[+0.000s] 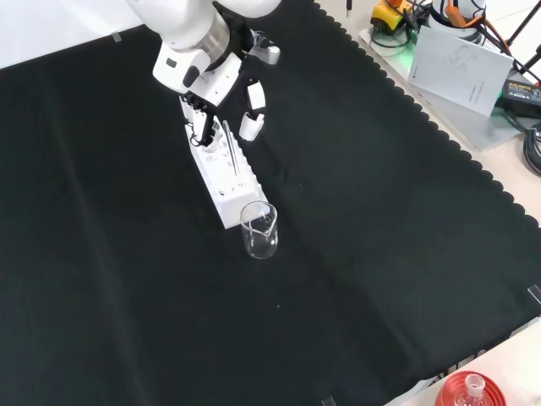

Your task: Take the glass rod from the white test tube rack.

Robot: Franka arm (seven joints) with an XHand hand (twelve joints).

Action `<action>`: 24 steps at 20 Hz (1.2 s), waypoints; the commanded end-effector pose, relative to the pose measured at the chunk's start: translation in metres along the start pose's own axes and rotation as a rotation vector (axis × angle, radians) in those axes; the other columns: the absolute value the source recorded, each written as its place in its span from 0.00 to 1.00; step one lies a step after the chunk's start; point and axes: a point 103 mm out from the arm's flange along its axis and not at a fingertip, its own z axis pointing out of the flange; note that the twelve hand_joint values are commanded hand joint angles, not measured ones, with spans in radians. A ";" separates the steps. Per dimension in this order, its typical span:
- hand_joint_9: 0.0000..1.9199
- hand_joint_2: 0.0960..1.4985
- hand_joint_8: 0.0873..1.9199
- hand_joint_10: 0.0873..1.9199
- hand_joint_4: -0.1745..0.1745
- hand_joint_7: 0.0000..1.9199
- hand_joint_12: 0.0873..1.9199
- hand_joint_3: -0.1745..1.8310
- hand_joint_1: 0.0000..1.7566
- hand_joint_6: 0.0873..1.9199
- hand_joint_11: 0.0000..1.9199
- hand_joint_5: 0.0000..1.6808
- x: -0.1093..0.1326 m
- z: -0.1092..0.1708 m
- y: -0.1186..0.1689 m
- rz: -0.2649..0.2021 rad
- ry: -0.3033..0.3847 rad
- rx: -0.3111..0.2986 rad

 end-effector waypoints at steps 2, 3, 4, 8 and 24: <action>0.59 0.37 0.39 0.30 0.00 0.48 0.57 0.44 0.57 0.45 0.57 0.42 -0.002 -0.002 0.001 0.001 -0.014 0.005; 0.60 0.37 0.38 0.29 0.00 0.49 0.57 0.44 0.58 0.44 0.57 0.43 -0.003 -0.002 0.001 0.002 -0.017 0.005; 0.60 0.37 0.38 0.29 0.00 0.49 0.56 0.44 0.58 0.44 0.58 0.44 -0.004 -0.003 0.001 0.003 -0.018 0.002; 0.64 0.37 0.36 0.26 0.00 0.53 0.53 0.45 0.60 0.42 0.61 0.48 -0.006 -0.005 0.000 0.006 -0.021 -0.002; 0.70 0.35 0.33 0.19 0.00 0.58 0.47 0.47 0.63 0.41 0.69 0.51 -0.002 -0.005 0.003 0.017 -0.022 0.019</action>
